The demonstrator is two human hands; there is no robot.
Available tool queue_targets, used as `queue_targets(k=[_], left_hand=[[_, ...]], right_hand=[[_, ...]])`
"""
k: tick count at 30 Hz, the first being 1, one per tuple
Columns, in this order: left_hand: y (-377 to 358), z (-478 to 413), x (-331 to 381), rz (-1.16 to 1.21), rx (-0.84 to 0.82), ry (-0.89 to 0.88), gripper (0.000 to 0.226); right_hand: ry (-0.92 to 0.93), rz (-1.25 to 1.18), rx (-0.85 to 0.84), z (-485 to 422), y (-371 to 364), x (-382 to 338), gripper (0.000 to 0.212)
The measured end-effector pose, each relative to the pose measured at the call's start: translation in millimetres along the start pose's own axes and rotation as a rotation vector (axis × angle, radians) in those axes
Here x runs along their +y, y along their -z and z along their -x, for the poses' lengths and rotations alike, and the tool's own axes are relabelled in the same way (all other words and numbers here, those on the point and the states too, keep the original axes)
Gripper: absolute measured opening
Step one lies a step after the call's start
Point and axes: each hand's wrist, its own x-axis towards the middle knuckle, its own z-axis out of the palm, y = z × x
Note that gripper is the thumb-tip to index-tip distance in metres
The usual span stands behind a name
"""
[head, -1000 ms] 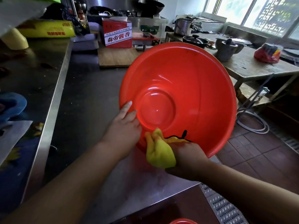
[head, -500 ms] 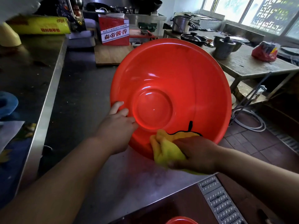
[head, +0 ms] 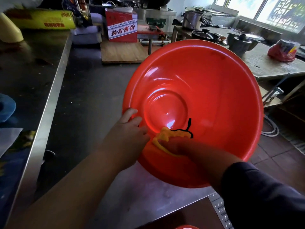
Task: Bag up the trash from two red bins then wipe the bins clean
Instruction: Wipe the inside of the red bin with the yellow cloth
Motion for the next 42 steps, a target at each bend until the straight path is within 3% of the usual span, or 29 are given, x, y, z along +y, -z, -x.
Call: queue_targets(k=[2,4,10,13,16,18,22,26,29,31,33,35,40,42], left_hand=[[-1,-1,-2,0.003,0.005,0.01,0.043],[0,-4,-4,-0.007,0.018,0.022,0.041],[-1,-9,-9,-0.014,0.048,0.005,0.039],[1,-13,-9,-0.025,0.042,-0.002,0.039],[2,-16,-9,-0.03,0.014,-0.017,0.036],[2,-15,-10,-0.014,0.005,-0.021,0.037],[3,-14,-9,0.007,0.01,-0.017,0.041],[4,-16,-6,0.041,0.028,0.002,0.04],[4,-13,-7,0.032,0.006,0.022,0.037],[5,-11,-9,0.032,-0.031,0.028,0.037],[7,-10,-9,0.023,-0.066,0.026,0.038],[10,-10,-9,0.019,-0.123,0.024,0.038],[19,-9,-11,-0.001,-0.236,0.023,0.023],[23,-9,-10,0.002,-0.29,0.024,0.018]], right_hand=[[-0.03,0.014,0.037,-5,1,1,0.075],[-0.067,0.006,0.027,4,3,0,0.066],[0.094,-0.068,-0.121,73,17,11,0.092],[0.177,-0.164,-0.24,113,26,14,0.053],[0.146,-0.223,-0.246,121,29,14,0.046],[0.156,-0.182,-0.236,111,26,7,0.051],[0.023,-0.073,-0.162,48,3,11,0.092],[-0.028,0.117,-0.001,3,-1,17,0.068],[0.14,0.286,0.023,-6,4,14,0.045],[0.247,0.136,-0.001,-5,1,8,0.023],[0.222,0.232,-0.049,22,14,2,0.033],[0.065,0.12,-0.05,37,20,1,0.052],[0.132,0.053,-0.15,78,23,18,0.09],[0.212,0.037,-0.198,109,33,20,0.077]])
